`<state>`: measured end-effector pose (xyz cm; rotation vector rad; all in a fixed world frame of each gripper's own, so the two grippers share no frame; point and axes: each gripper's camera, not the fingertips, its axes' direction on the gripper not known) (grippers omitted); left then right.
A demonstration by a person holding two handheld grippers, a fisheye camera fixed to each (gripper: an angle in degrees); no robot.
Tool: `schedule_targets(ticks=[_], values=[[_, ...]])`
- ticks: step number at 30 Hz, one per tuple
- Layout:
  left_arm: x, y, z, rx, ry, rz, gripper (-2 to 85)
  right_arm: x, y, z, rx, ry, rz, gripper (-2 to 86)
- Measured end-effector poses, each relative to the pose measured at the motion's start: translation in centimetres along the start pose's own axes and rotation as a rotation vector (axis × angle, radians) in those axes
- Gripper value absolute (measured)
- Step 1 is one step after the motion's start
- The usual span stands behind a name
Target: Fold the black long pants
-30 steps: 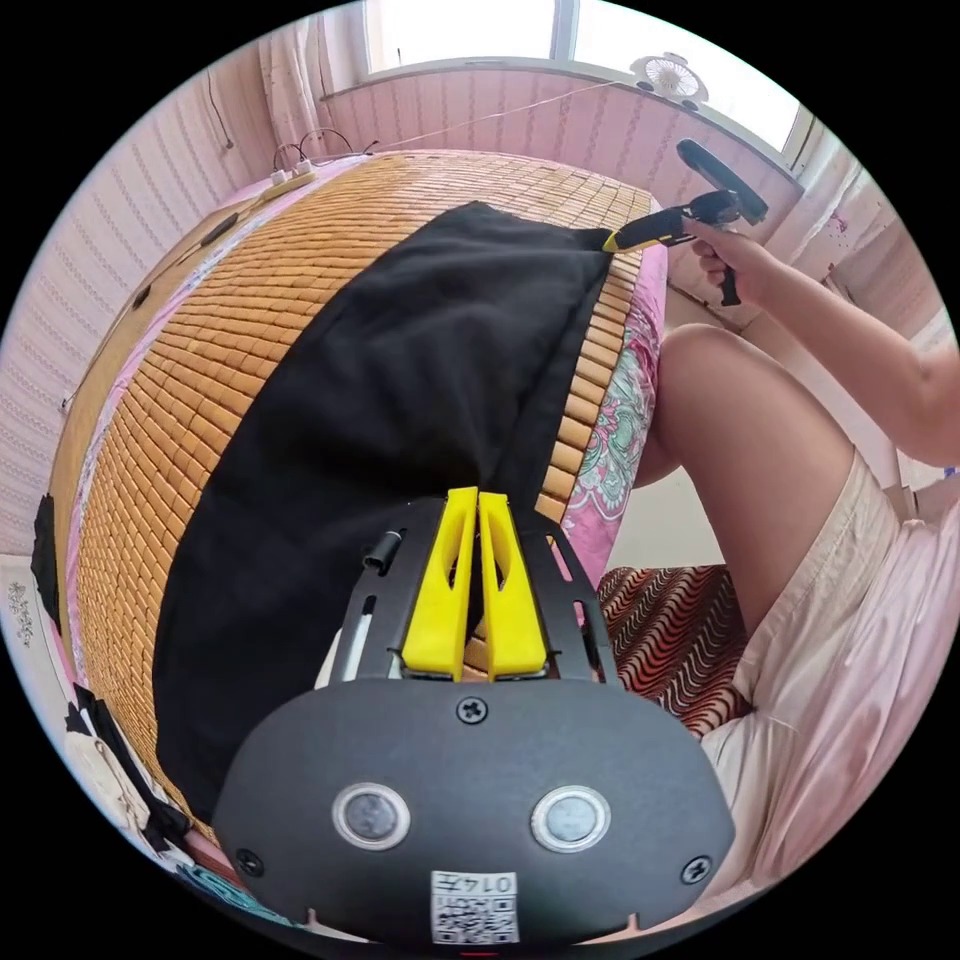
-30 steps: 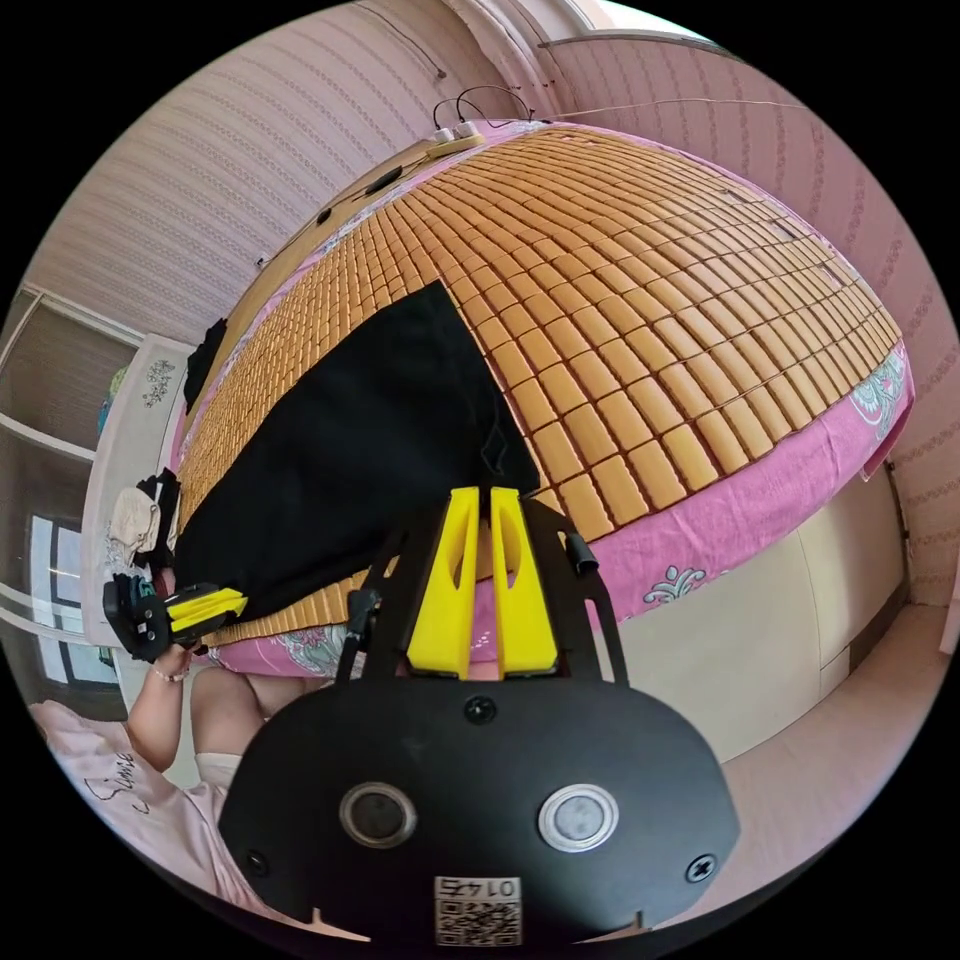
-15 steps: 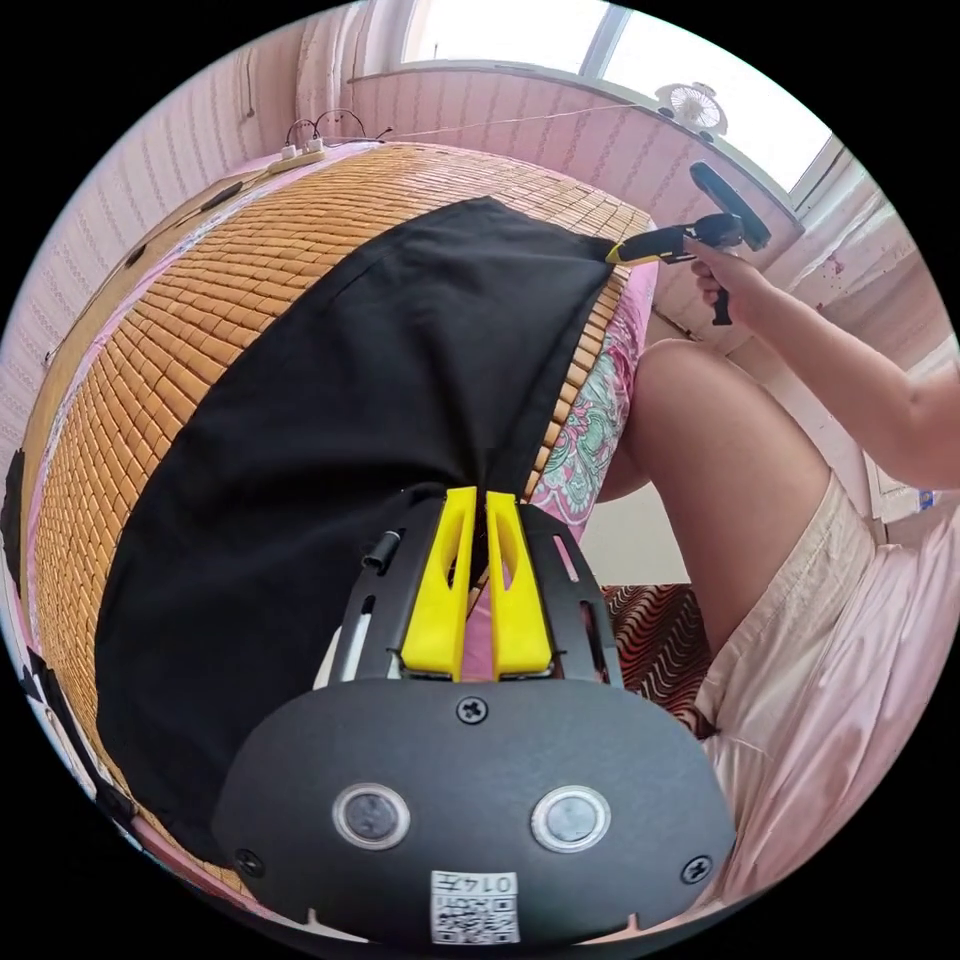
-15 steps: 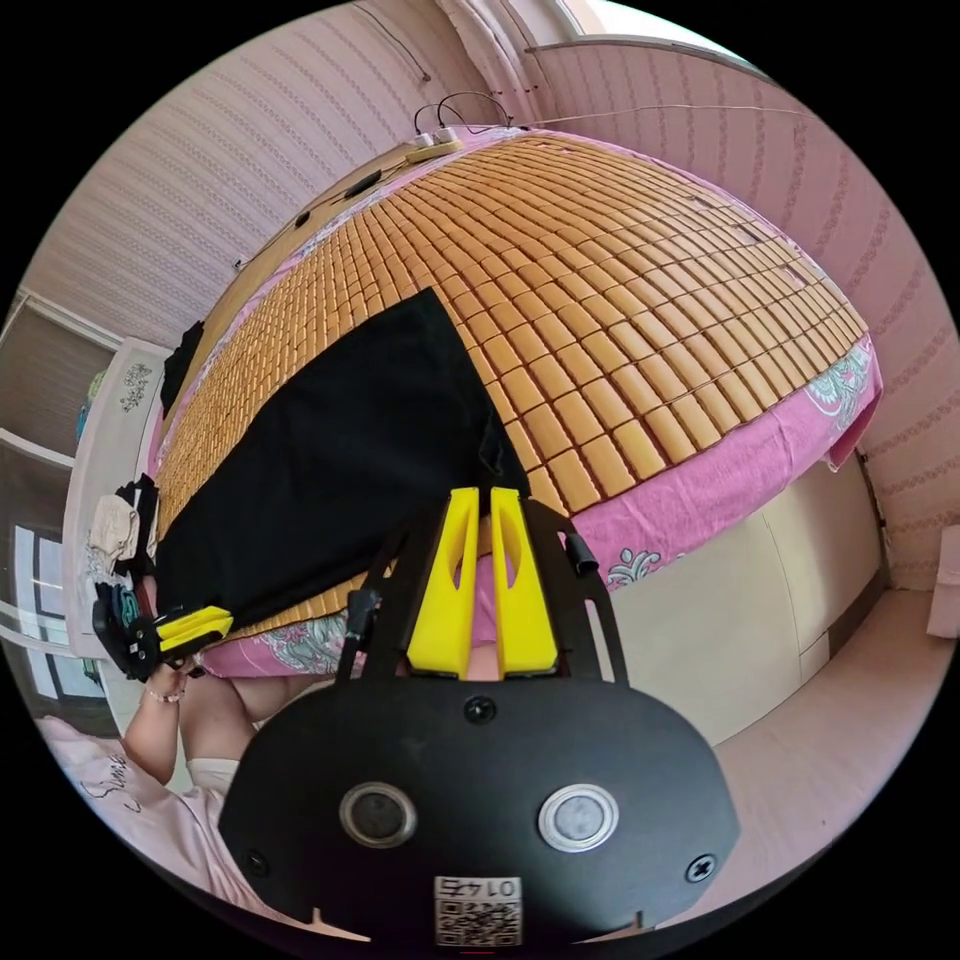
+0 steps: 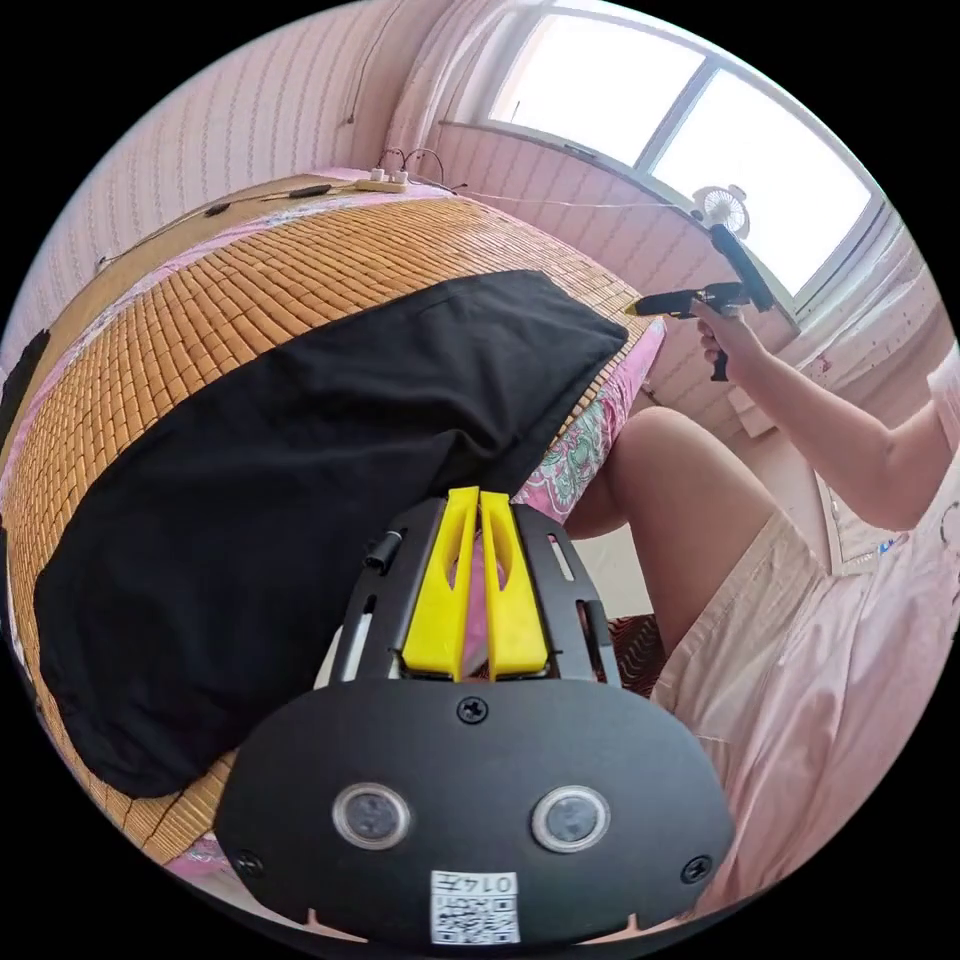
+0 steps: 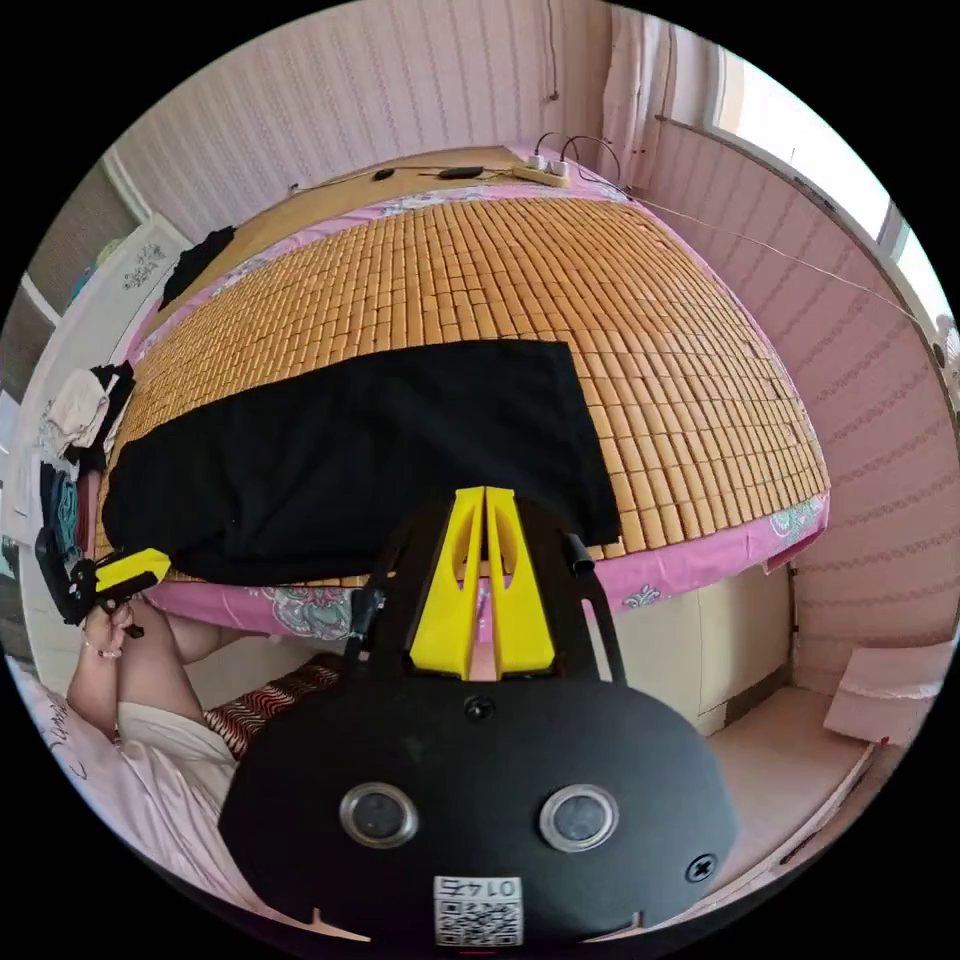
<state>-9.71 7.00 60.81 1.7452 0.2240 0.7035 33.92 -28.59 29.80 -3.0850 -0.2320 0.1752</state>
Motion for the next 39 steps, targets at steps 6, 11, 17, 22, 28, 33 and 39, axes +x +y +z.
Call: schedule_targets(ticks=[6, 11, 17, 22, 28, 33, 39], values=[[-9.4, 11.7, -15.2, 0.187, -0.231, -0.234, 5.9, -22.0, -2.8, 0.7, -0.01, -0.244, -0.643, 3.8], [-18.0, 24.0, -25.6, 0.173, -0.43, -0.394, 11.4, -43.4, -5.8, 1.5, -0.007, -0.543, -1.078, 10.5], [-25.4, 29.0, -31.4, 0.242, -0.398, -0.432, 14.4, -67.7, -8.5, 5.8, -0.138, -0.566, -1.387, 13.4], [-30.9, 28.1, -31.9, 0.2, -0.31, -0.364, 18.2, -79.1, -10.2, 11.6, -0.276, -0.408, -1.47, 11.9], [-35.7, 27.2, -32.1, 0.199, -0.241, -0.313, 20.6, -79.1, -10.5, 9.3, -0.245, -0.612, -1.654, 0.6], [-36.1, 26.5, -33.3, 0.208, -0.245, -0.264, 20.7, -77.8, -11.5, 5.4, -0.241, -0.868, -1.748, -0.4], [-36.3, 25.6, -34.9, 0.21, -0.246, -0.227, 17.7, -78.0, -11.4, 3.2, -0.303, -1.085, -1.823, -0.5]])
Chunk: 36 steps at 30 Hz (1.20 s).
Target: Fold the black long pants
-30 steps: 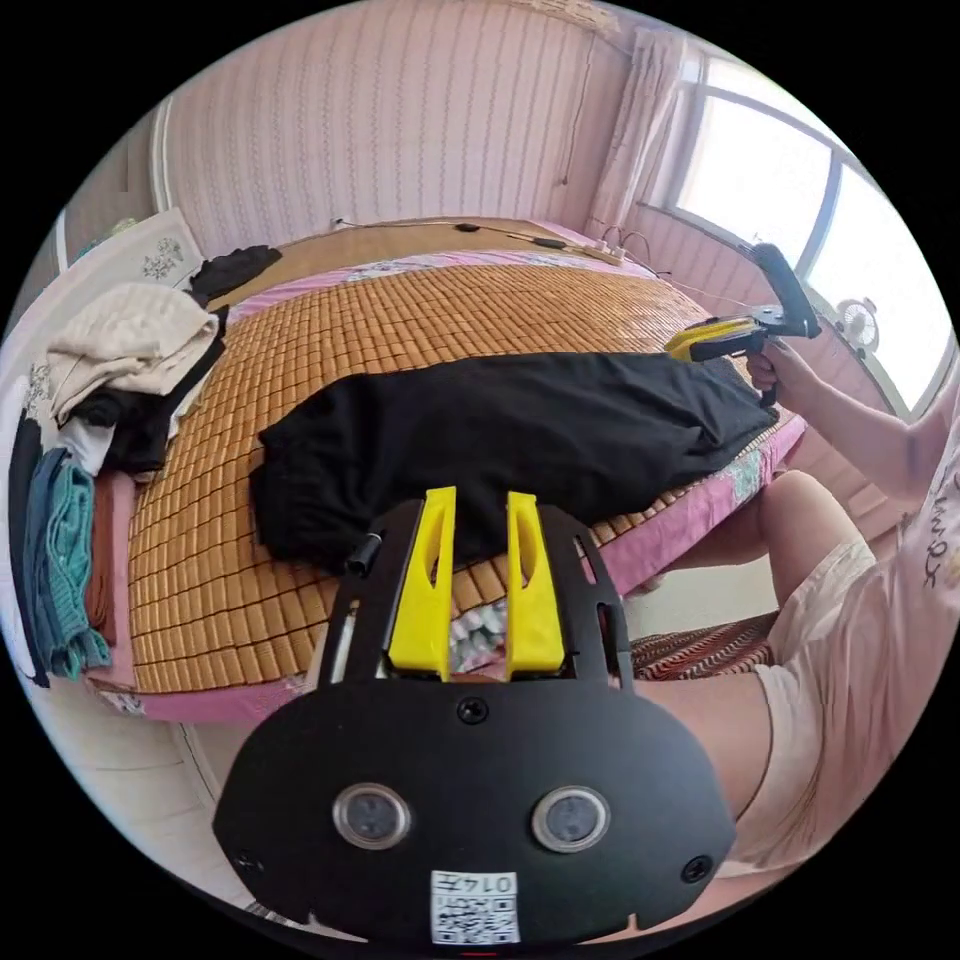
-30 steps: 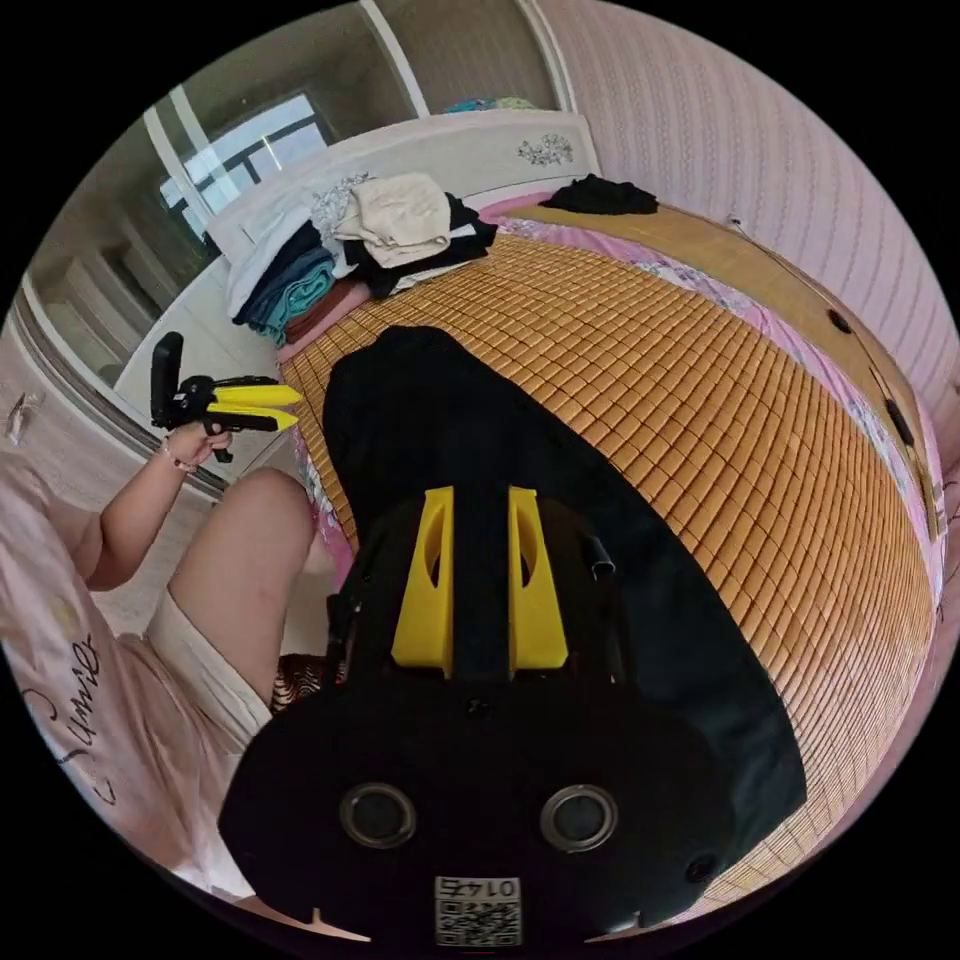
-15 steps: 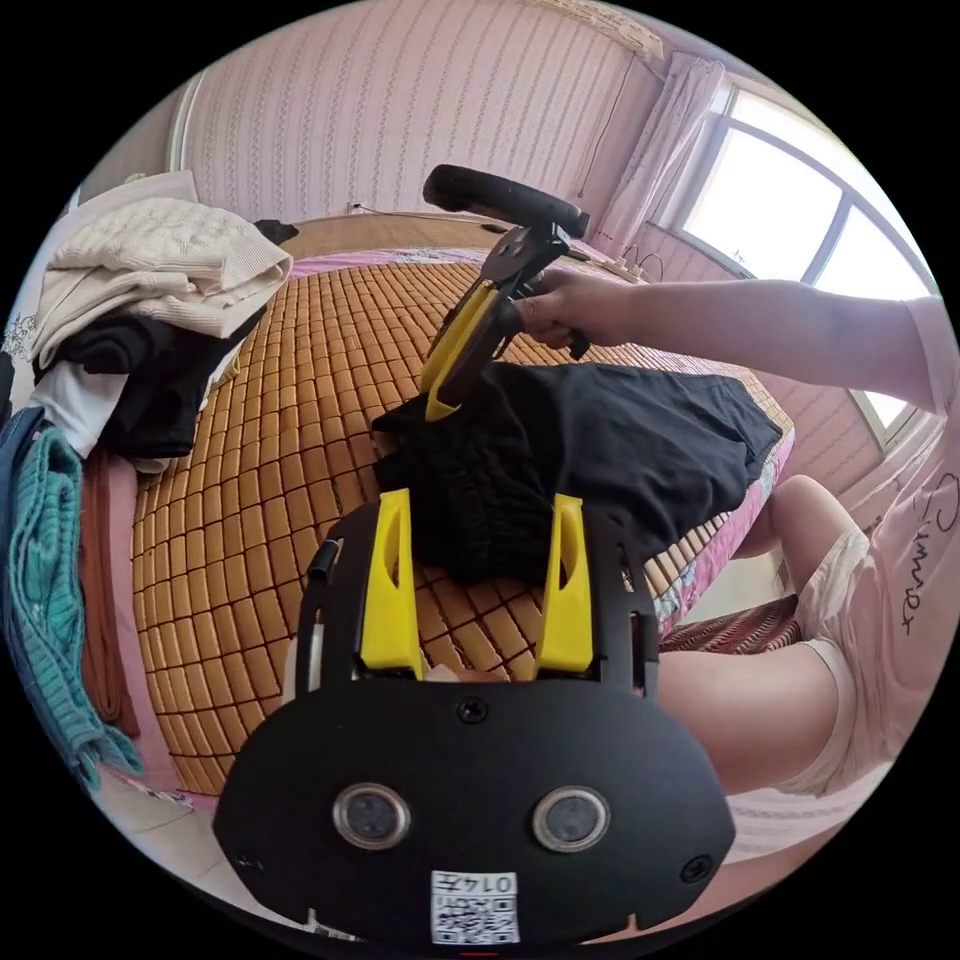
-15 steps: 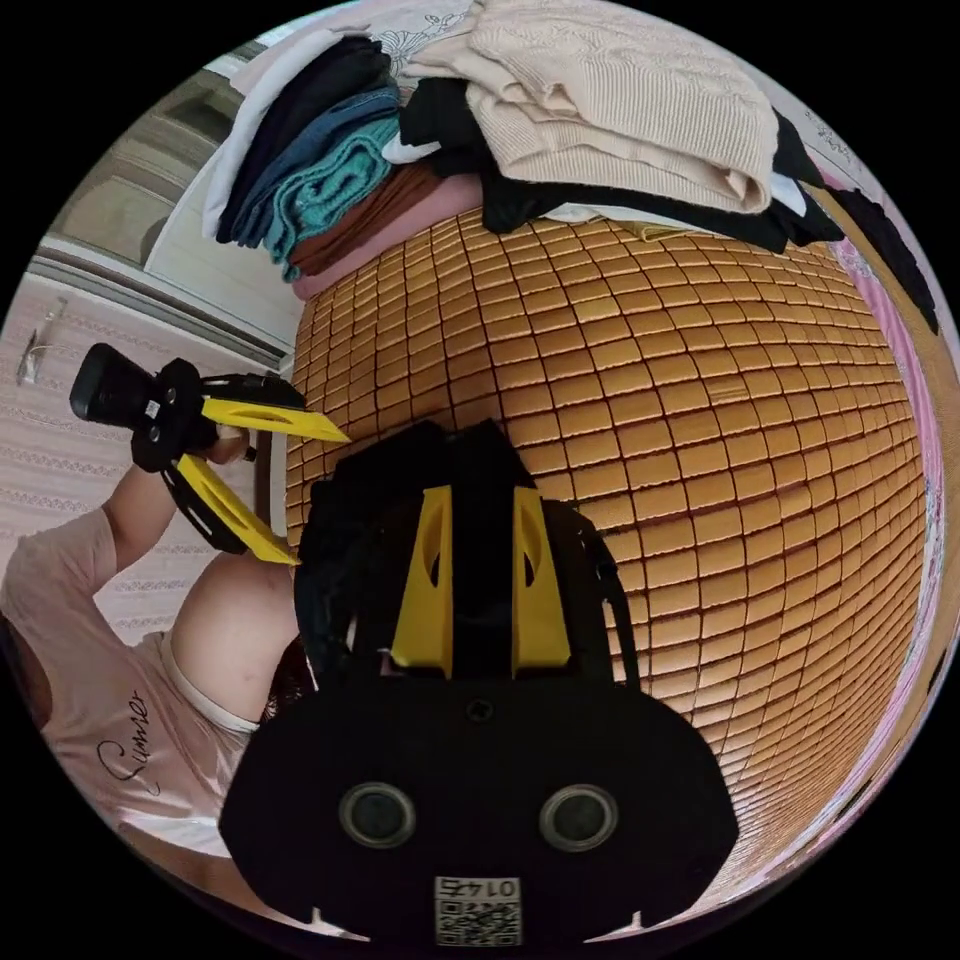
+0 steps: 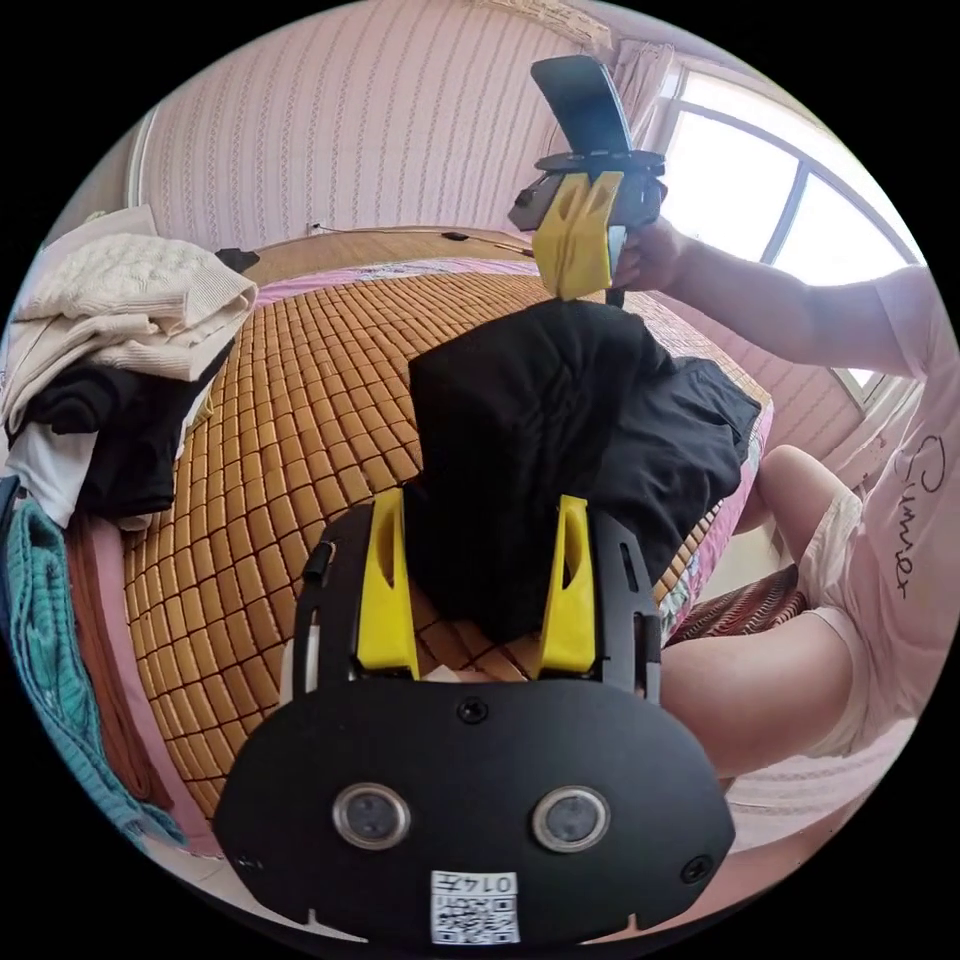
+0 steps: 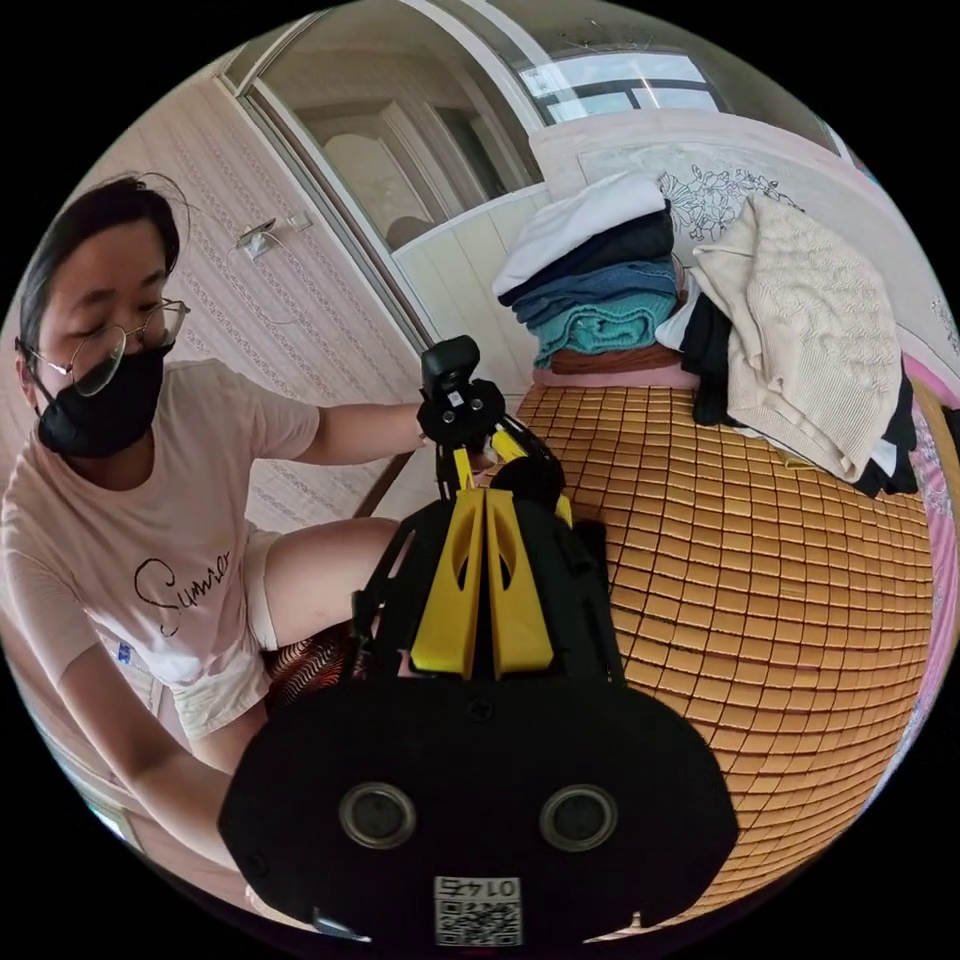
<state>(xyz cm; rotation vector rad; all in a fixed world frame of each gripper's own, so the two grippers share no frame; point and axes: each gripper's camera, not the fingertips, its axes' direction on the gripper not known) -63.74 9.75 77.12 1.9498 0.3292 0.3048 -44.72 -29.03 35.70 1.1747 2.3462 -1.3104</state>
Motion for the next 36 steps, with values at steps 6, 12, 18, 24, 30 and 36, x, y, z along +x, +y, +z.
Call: schedule_targets(ticks=[6, 12, 18, 24, 30, 36], values=[[-0.7, -1.2, -1.5, -0.028, 0.243, -0.019, 4.0, 1.2, -1.1, 0.8, -0.039, 0.042, 0.026, -0.5], [-3.8, -1.3, 1.1, -0.294, 0.267, -0.32, 4.8, 2.4, -0.8, 5.8, -0.232, 0.347, 0.223, -0.8], [-3.9, -1.2, 2.8, -0.462, 0.141, -0.427, 8.0, -3.4, 8.9, -0.3, -0.079, 0.448, 0.487, -0.8], [1.6, -1.1, -2.7, -0.406, -0.224, -0.413, 5.8, -16.1, 25.2, -6.5, -0.051, 0.728, 0.896, -0.1], [18.5, -5.4, 3.0, -0.28, -0.029, -0.111, 4.8, -27.1, 33.2, -3.0, -0.097, 0.688, 1.104, 2.5], [36.1, -11.3, 16.2, -0.297, 0.257, 0.129, 8.2, -32.3, 36.0, 1.0, -0.064, 0.639, 1.129, 9.6]])
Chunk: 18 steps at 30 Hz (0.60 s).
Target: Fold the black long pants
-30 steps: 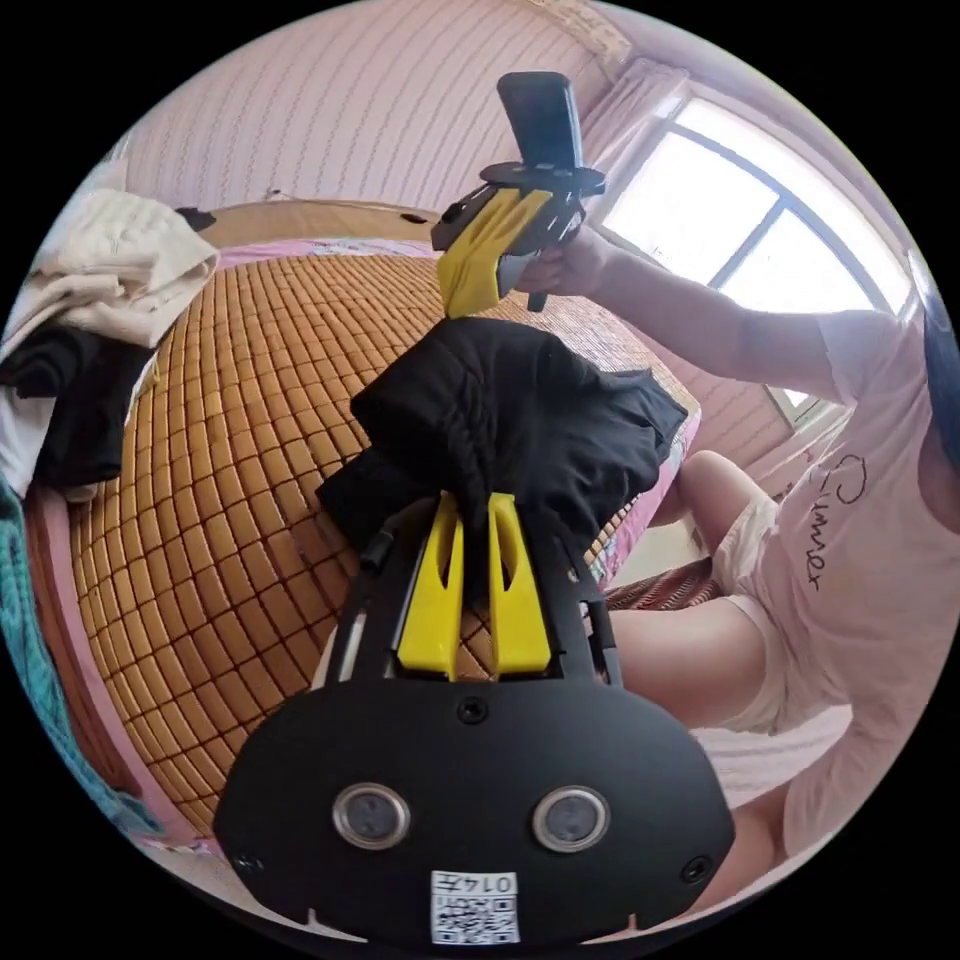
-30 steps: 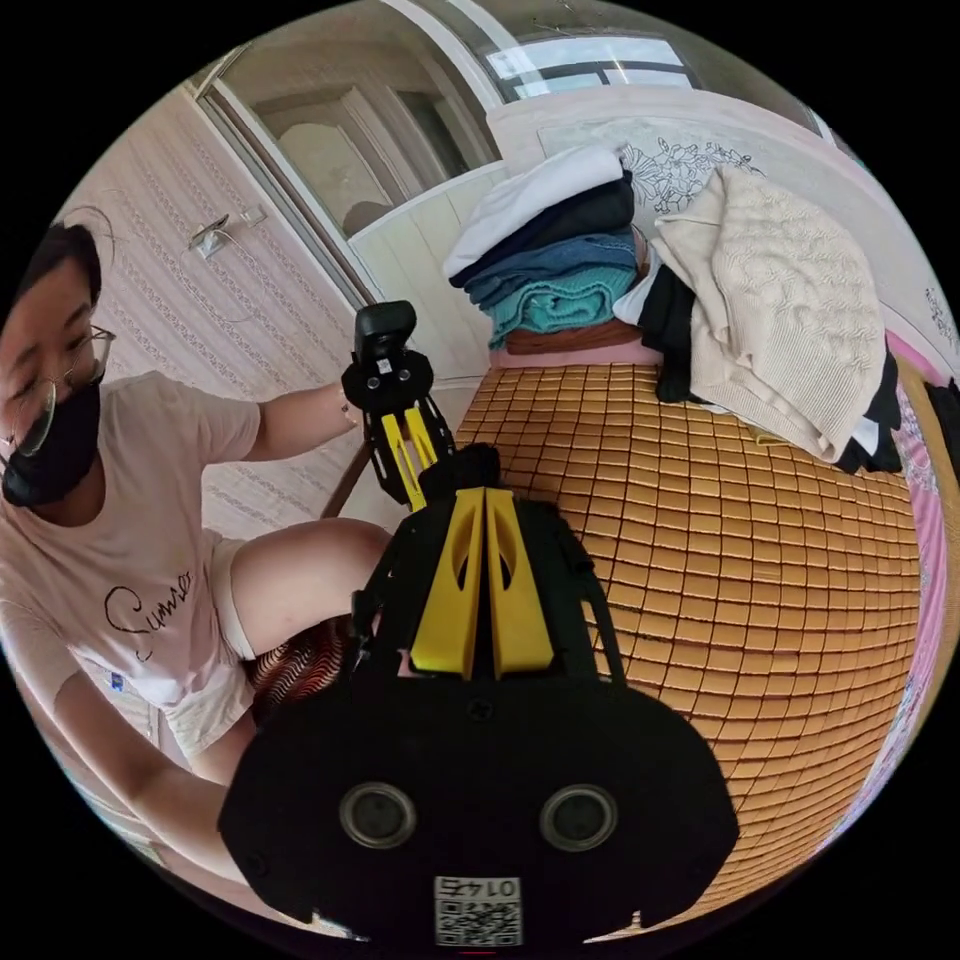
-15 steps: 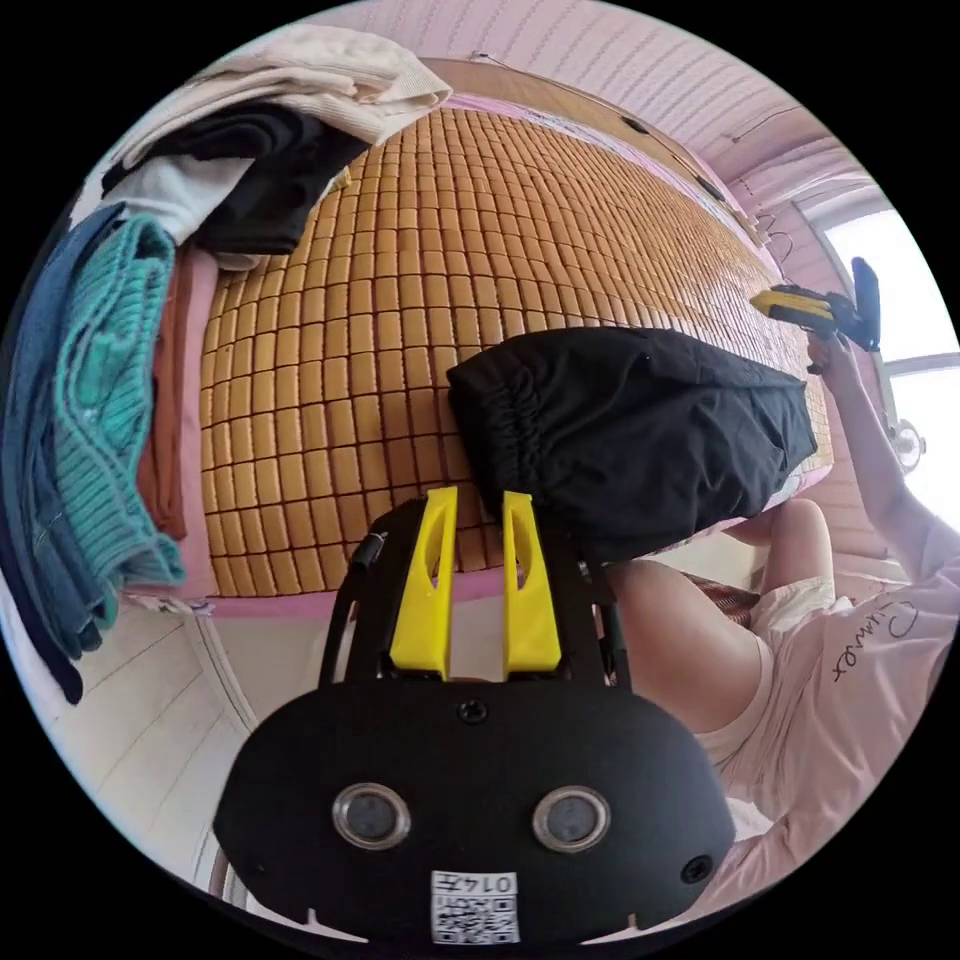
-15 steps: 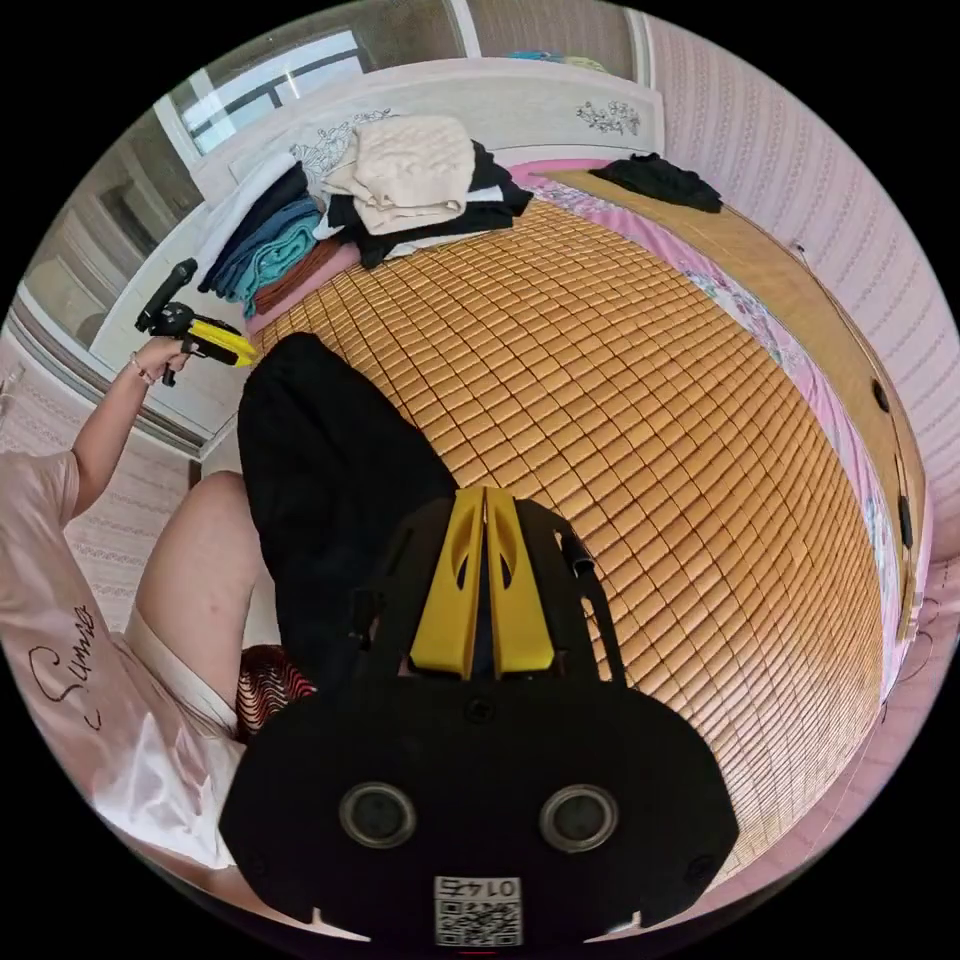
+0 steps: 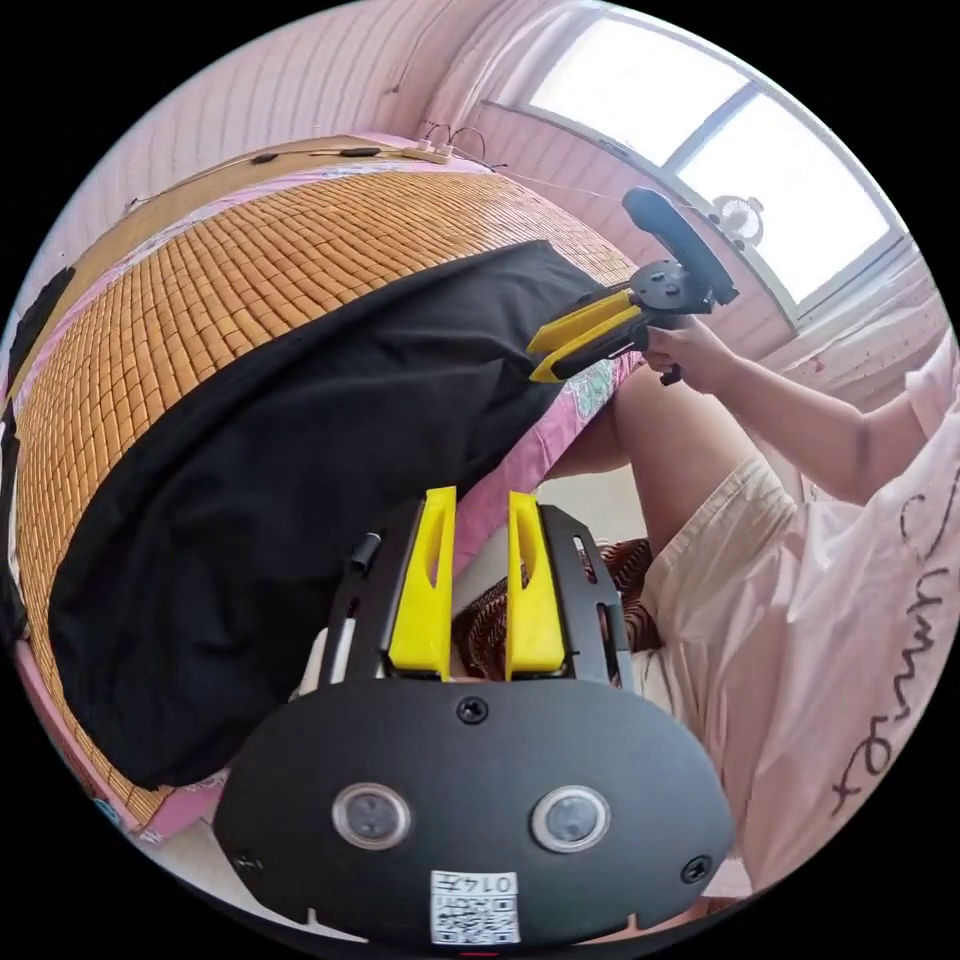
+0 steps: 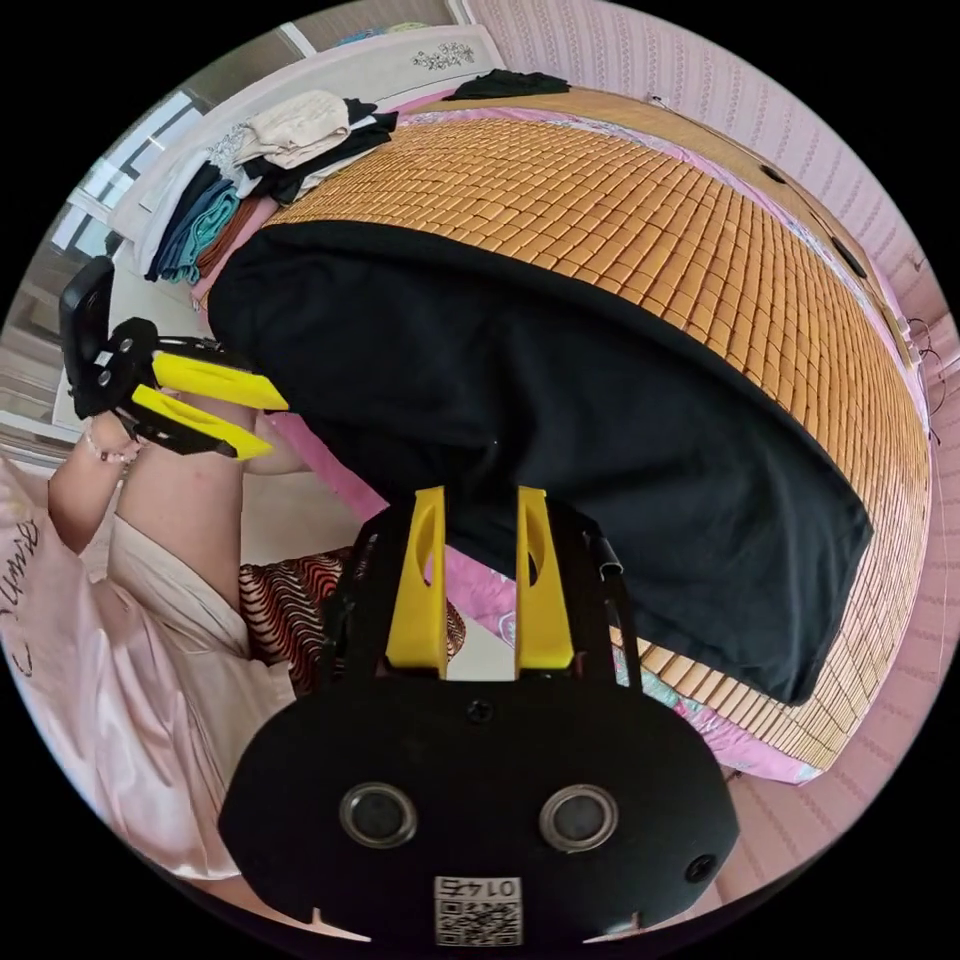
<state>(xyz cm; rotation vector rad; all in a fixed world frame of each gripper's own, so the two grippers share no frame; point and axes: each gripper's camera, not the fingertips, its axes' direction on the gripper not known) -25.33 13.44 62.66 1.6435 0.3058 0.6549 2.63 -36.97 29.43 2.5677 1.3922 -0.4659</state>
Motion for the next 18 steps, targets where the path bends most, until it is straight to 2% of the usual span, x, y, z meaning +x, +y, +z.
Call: schedule_targets(ticks=[2, 4, 6, 8, 11, 15, 18], values=[[2.7, -3.1, 3.4, -0.057, -0.093, 0.076, 8.1, -0.4, 0.8, 0.4, -0.001, 0.022, -0.021, 7.7], [3.6, -4.4, 5.8, -0.122, -0.237, 0.112, 7.3, -0.3, 1.2, 1.8, -0.062, 0.113, -0.037, 0.7], [3.4, -5.3, 7.7, -0.207, -0.305, 0.116, 5.8, 0.1, 1.9, 1.6, -0.058, 0.11, -0.053, -0.2], [2.9, -5.8, 9.2, -0.275, -0.261, 0.109, 1.7, 0.7, 3.0, 0.2, -0.015, 0.071, -0.047, -0.4], [3.7, -6.0, 8.3, -0.257, -0.205, 0.121, -0.4, 1.5, 5.3, -3.1, 0.08, -0.008, -0.052, 0.0], [5.5, -5.2, 7.4, -0.233, -0.157, 0.167, -0.2, 3.3, 7.8, -2.8, 0.048, -0.146, -0.024, 2.2], [4.4, -4.5, 11.0, -0.301, -0.062, 0.103, 1.7, 5.4, 9.9, -2.8, 0.073, -0.191, 0.068, 7.8]])
